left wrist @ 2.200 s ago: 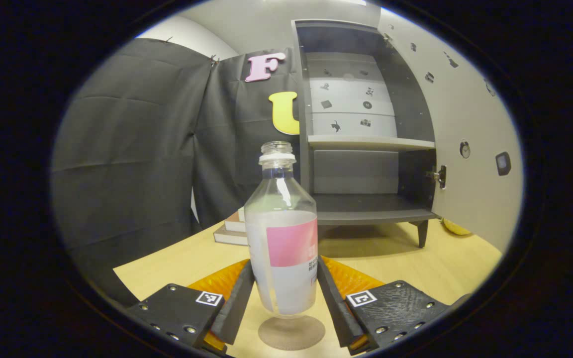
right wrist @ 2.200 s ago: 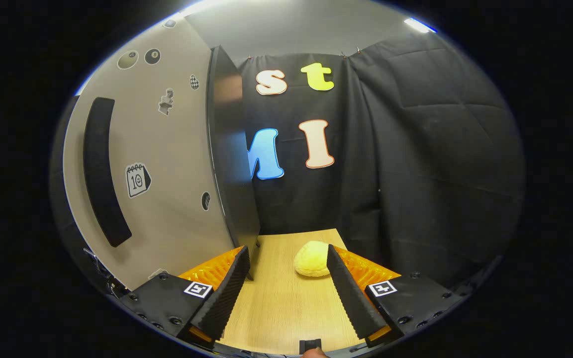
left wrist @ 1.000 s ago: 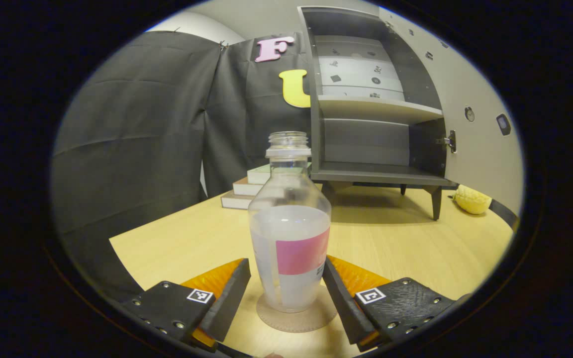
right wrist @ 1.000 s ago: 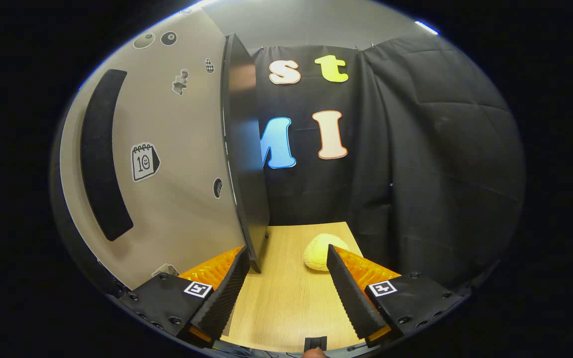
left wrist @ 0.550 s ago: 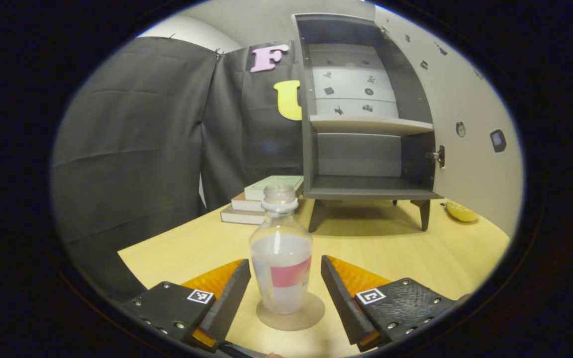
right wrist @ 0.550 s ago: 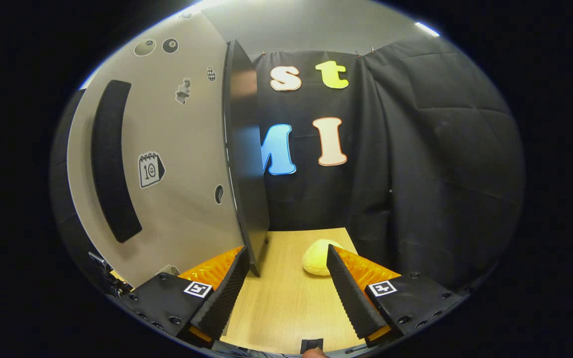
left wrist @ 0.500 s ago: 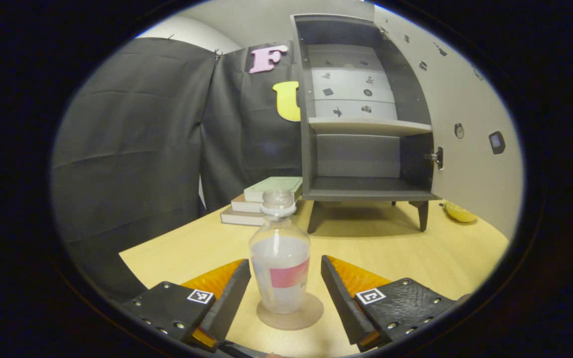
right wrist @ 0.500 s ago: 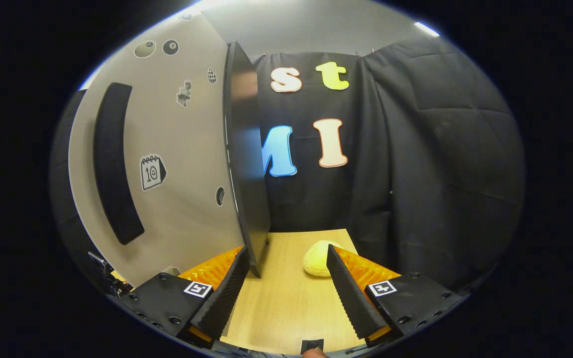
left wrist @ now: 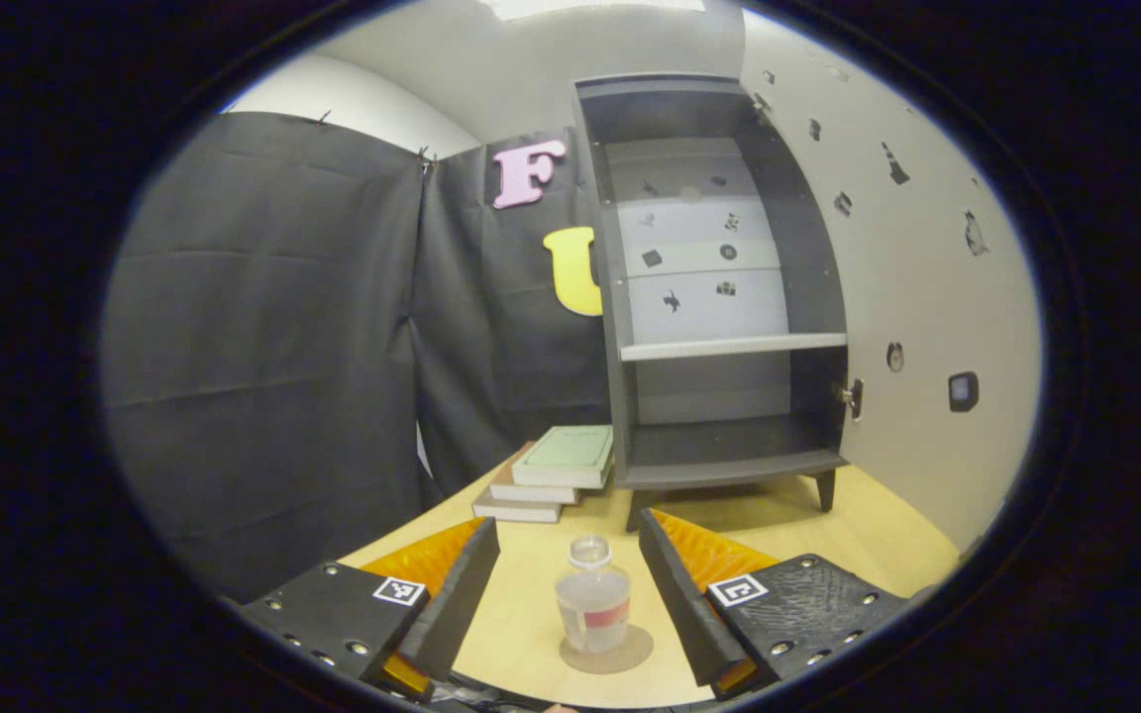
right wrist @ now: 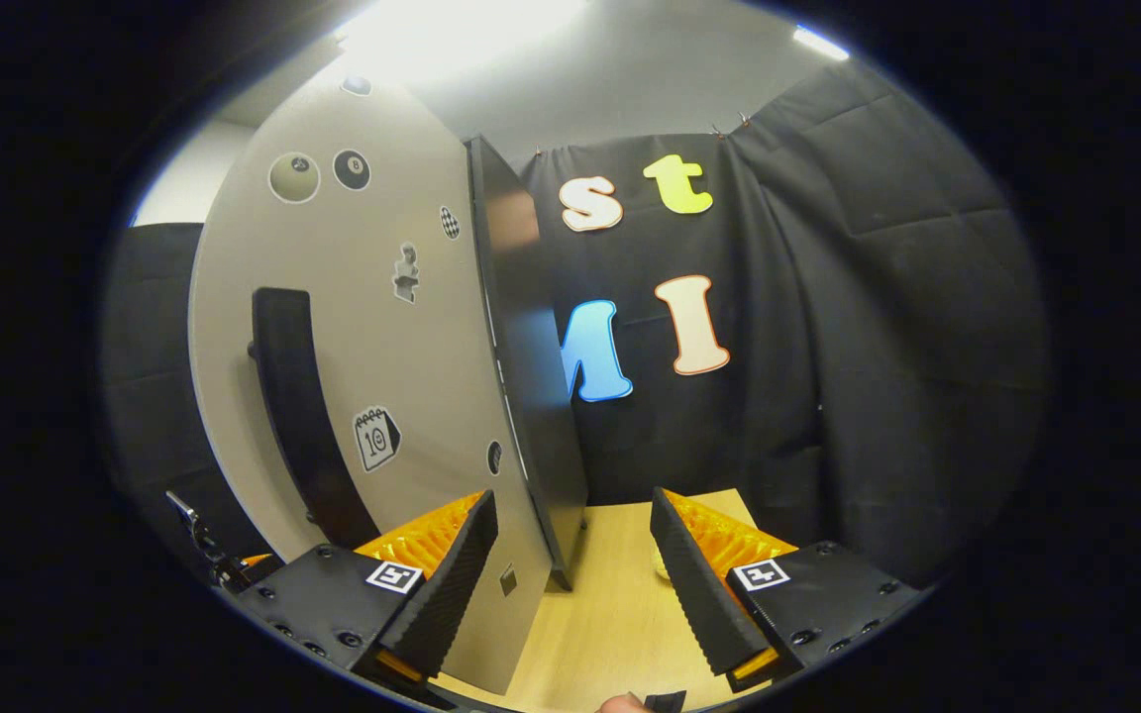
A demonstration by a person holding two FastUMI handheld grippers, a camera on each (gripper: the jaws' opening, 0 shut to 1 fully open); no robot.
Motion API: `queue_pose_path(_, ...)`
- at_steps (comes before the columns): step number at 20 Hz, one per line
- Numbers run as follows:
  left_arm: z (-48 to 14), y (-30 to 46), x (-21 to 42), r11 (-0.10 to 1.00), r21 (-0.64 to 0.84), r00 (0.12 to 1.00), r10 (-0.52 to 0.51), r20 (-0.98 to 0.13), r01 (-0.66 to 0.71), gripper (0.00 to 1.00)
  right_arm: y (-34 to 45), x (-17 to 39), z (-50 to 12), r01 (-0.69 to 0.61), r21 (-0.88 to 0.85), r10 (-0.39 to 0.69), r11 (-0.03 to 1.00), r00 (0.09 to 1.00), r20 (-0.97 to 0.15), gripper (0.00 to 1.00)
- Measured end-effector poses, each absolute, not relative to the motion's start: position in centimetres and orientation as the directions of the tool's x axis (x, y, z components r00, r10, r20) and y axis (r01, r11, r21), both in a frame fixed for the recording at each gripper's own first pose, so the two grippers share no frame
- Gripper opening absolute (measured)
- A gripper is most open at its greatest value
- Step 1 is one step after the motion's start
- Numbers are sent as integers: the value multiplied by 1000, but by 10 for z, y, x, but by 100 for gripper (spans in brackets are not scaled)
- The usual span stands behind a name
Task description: Open the cabinet door with the right hand, grasp the bottle in the cabinet with the left hand and place it on the coaster, then close the cabinet door with the right hand.
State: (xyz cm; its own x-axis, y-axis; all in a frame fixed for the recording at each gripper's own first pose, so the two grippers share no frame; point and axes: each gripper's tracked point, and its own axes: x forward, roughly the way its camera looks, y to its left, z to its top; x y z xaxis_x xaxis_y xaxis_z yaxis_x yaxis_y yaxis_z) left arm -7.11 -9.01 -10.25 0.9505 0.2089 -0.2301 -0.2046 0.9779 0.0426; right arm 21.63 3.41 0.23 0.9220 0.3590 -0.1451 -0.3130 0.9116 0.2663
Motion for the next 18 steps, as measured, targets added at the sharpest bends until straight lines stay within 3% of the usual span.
queue_pose_path(6,-59,-72,-50,987,21,974,159,-160,-157,88,59,211,15,-309,284,355,908,926,-127,98)
queue_pose_path(10,-53,-54,-34,995,14,987,99,-128,-98,88,63,208,19,-247,248,284,937,950,-127,94)
queue_pose_path(11,-53,-48,-31,996,12,989,86,-121,-85,90,66,207,18,-233,250,271,940,954,-129,85)
queue_pose_path(12,-53,-41,-29,997,11,990,79,-116,-78,88,67,206,18,-221,252,260,942,956,-134,90)
queue_pose_path(13,-54,-37,-26,998,7,991,69,-113,-69,86,70,205,18,-212,254,252,944,958,-137,81)
queue_pose_path(14,-56,-34,-23,998,5,992,63,-112,-63,89,74,205,19,-208,255,248,944,959,-138,81)
queue_pose_path(15,-58,-30,-21,998,2,992,56,-113,-56,86,81,203,18,-209,258,250,943,958,-139,81)
queue_pose_path(16,-59,-26,-18,999,-2,992,48,-113,-49,88,88,201,19,-216,260,258,941,956,-140,89)
queue_pose_path(18,-62,-17,-16,999,-13,993,38,-113,-40,90,108,195,21,-241,262,284,934,948,-140,89)
